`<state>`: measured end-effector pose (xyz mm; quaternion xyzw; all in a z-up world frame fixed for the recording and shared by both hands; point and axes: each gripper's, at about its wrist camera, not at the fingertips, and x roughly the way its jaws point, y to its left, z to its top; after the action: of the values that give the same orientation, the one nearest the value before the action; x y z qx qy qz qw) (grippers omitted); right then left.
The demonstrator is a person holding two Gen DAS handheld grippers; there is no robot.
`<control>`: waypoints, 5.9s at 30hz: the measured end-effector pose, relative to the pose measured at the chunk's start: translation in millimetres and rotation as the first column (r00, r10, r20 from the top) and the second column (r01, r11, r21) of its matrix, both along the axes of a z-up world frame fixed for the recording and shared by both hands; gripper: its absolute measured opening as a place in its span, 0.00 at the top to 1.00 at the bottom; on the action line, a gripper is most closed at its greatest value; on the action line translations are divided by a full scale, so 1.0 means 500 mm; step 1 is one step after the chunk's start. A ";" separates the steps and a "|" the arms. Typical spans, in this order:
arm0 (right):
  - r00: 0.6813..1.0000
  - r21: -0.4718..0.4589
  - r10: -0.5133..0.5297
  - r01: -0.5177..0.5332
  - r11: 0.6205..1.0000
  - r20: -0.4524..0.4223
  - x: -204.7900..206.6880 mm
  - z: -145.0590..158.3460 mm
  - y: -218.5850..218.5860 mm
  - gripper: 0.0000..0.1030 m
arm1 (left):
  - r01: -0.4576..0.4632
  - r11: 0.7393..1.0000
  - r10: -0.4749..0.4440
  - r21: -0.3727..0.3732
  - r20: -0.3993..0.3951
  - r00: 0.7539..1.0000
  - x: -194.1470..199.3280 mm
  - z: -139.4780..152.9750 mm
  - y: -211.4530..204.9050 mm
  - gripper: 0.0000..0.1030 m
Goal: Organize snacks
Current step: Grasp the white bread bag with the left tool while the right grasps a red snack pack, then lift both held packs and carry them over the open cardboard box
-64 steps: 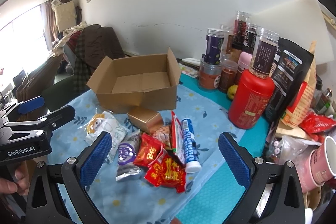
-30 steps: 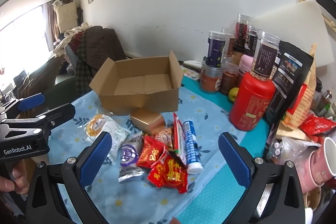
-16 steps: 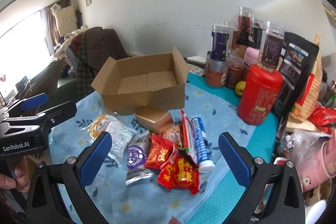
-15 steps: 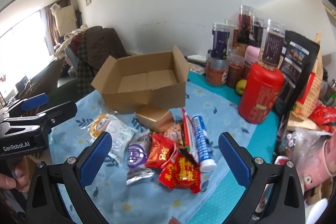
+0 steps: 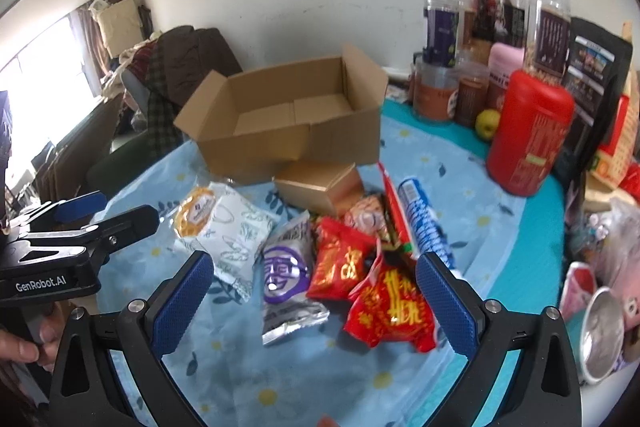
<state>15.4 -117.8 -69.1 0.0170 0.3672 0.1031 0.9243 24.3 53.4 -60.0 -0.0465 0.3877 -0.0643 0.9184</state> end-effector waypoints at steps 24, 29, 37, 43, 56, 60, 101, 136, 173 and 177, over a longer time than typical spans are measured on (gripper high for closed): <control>0.993 -0.030 -0.101 0.099 0.995 -0.068 0.016 -0.076 -0.061 0.00 | 0.113 0.993 -0.108 0.044 -0.107 0.988 0.101 -0.129 -0.068 0.10; 0.986 -0.013 -0.129 0.129 0.992 -0.104 0.020 -0.090 -0.091 0.13 | 0.126 0.990 -0.118 0.064 -0.116 0.986 0.117 -0.143 -0.084 0.20; 0.976 0.043 -0.107 0.117 0.992 -0.187 0.047 -0.128 -0.103 0.21 | 0.149 0.986 -0.141 0.078 -0.096 0.985 0.131 -0.141 -0.095 0.44; 0.965 -0.007 -0.159 0.162 0.987 -0.209 0.061 -0.158 -0.111 0.47 | 0.172 0.984 -0.166 0.046 -0.117 0.979 0.117 -0.137 -0.089 0.50; 0.975 -0.014 -0.112 0.112 0.994 -0.190 -0.028 -0.152 -0.085 0.54 | 0.233 0.972 -0.229 0.008 -0.154 0.961 0.037 -0.131 -0.075 0.50; 0.975 -0.012 -0.098 0.098 0.995 -0.198 -0.066 -0.152 -0.074 0.54 | 0.271 0.963 -0.266 0.010 -0.168 0.949 0.005 -0.131 -0.069 0.50; 0.986 0.005 -0.131 0.132 0.991 -0.107 -0.132 -0.132 -0.079 0.55 | 0.294 0.953 -0.276 0.073 -0.193 0.942 -0.029 -0.170 -0.077 0.47; 0.976 0.026 0.124 -0.131 0.991 0.176 -0.084 0.107 0.045 0.55 | 0.313 0.950 -0.309 0.006 0.163 0.937 -0.012 0.091 -0.039 0.47; 0.950 -0.048 0.235 -0.230 0.972 0.207 0.481 0.237 0.134 0.55 | 0.139 0.988 -0.153 0.074 0.263 0.953 0.466 0.183 0.044 0.47; 0.960 -0.048 0.231 -0.226 0.973 0.156 0.538 0.216 0.134 0.55 | 0.122 0.989 -0.138 0.085 0.224 0.965 0.522 0.162 0.045 0.47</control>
<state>284.1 -50.9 39.1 -0.0478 0.2927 0.2046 0.9328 285.2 76.1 20.7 0.0193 0.2832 -0.1154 0.9519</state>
